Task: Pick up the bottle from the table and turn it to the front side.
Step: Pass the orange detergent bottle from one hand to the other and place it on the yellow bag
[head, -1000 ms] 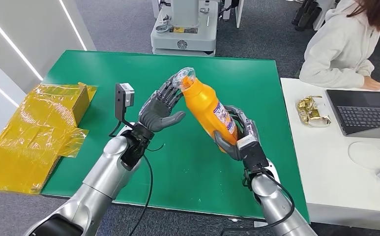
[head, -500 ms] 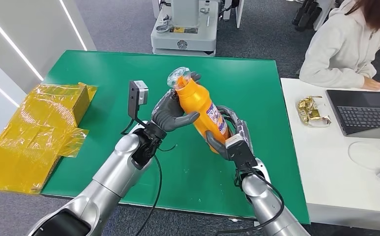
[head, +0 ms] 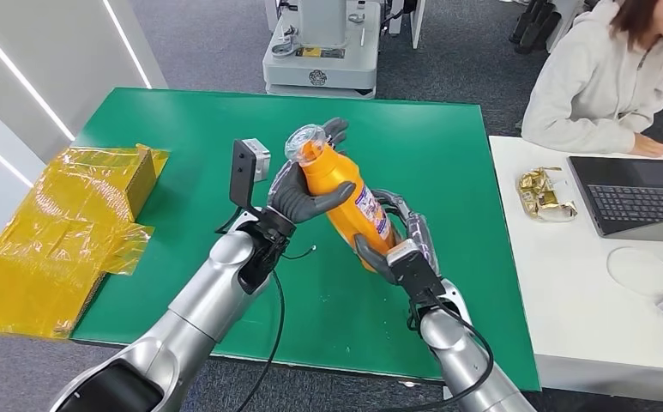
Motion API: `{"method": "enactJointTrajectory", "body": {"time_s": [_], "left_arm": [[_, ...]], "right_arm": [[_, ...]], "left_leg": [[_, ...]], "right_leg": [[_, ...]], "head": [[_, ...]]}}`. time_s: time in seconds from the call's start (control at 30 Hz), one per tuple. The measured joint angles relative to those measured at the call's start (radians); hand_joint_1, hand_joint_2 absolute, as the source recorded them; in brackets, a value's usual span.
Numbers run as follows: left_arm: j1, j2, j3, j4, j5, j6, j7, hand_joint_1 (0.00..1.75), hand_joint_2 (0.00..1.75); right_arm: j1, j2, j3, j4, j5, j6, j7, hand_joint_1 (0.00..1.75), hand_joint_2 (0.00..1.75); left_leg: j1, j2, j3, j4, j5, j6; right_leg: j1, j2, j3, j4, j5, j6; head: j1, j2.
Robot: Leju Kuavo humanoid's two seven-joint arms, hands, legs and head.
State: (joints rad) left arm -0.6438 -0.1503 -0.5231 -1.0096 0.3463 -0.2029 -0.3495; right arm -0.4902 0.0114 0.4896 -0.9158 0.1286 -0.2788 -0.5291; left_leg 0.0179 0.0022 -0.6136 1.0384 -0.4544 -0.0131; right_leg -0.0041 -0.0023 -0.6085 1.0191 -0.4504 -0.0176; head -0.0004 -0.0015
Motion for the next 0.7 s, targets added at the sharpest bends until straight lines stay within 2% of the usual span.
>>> {"method": "enactJointTrajectory", "body": {"time_s": [0.23, 0.43, 0.47, 0.53, 0.57, 0.6, 0.67, 0.7], "left_arm": [[-0.012, -0.009, -0.002, 0.046, -0.023, 0.025, -0.017, 1.75, 1.75], [-0.012, -0.009, -0.002, 0.062, 0.035, -0.025, 0.002, 1.75, 1.75], [-0.011, -0.009, -0.002, 0.062, 0.048, -0.035, 0.008, 1.75, 1.75], [-0.01, -0.008, -0.001, 0.062, 0.076, -0.053, 0.024, 1.75, 1.75], [-0.009, -0.008, -0.001, 0.062, 0.091, -0.061, 0.033, 1.75, 1.75], [-0.007, -0.008, -0.001, 0.062, 0.106, -0.067, 0.042, 1.75, 1.75], [-0.004, -0.007, -0.001, 0.062, 0.128, -0.073, 0.054, 1.75, 1.75], [-0.002, -0.006, -0.002, 0.062, 0.136, -0.076, 0.058, 1.75, 1.75]], "right_arm": [[0.01, 0.0, -0.014, -0.002, 0.012, 0.001, 0.012, 1.75, 1.75], [0.023, -0.006, -0.017, -0.003, 0.002, -0.002, -0.004, 1.75, 1.75], [0.025, -0.008, -0.017, -0.003, -0.001, -0.003, -0.008, 1.61, 1.75], [0.032, -0.012, -0.017, -0.008, -0.009, -0.007, -0.013, 0.97, 1.75], [0.036, -0.014, -0.017, -0.012, -0.012, -0.009, -0.014, 0.54, 1.75], [0.042, -0.017, -0.017, -0.018, -0.016, -0.011, -0.015, 0.24, 1.75], [0.053, -0.022, -0.017, -0.033, -0.021, -0.017, -0.013, 0.01, 1.75], [0.058, -0.025, -0.017, -0.042, -0.023, -0.019, -0.012, 0.0, 1.75]], "left_leg": [[0.0, 0.0, 0.0, 0.0, 0.0, 0.0], [0.0, 0.0, 0.0, 0.0, 0.0, 0.0], [0.0, 0.0, 0.0, 0.0, 0.0, 0.0], [0.0, 0.0, 0.0, 0.0, 0.0, 0.0], [0.0, 0.0, 0.0, 0.0, 0.0, 0.0], [0.0, 0.0, 0.0, 0.0, 0.0, 0.0], [0.0, 0.0, 0.0, 0.0, 0.0, 0.0], [0.0, 0.0, 0.0, 0.0, 0.0, 0.0]], "right_leg": [[0.0, 0.0, 0.0, 0.0, 0.0, 0.0], [0.0, 0.0, 0.0, 0.0, 0.0, 0.0], [0.0, 0.0, 0.0, 0.0, 0.0, 0.0], [0.0, 0.0, 0.0, 0.0, 0.0, 0.0], [0.0, 0.0, 0.0, 0.0, 0.0, 0.0], [0.0, 0.0, 0.0, 0.0, 0.0, 0.0], [0.0, 0.0, 0.0, 0.0, 0.0, 0.0], [0.0, 0.0, 0.0, 0.0, 0.0, 0.0]], "head": [[0.0, 0.0], [0.0, 0.0], [0.0, 0.0], [0.0, 0.0], [0.0, 0.0], [0.0, 0.0], [0.0, 0.0], [0.0, 0.0]]}}
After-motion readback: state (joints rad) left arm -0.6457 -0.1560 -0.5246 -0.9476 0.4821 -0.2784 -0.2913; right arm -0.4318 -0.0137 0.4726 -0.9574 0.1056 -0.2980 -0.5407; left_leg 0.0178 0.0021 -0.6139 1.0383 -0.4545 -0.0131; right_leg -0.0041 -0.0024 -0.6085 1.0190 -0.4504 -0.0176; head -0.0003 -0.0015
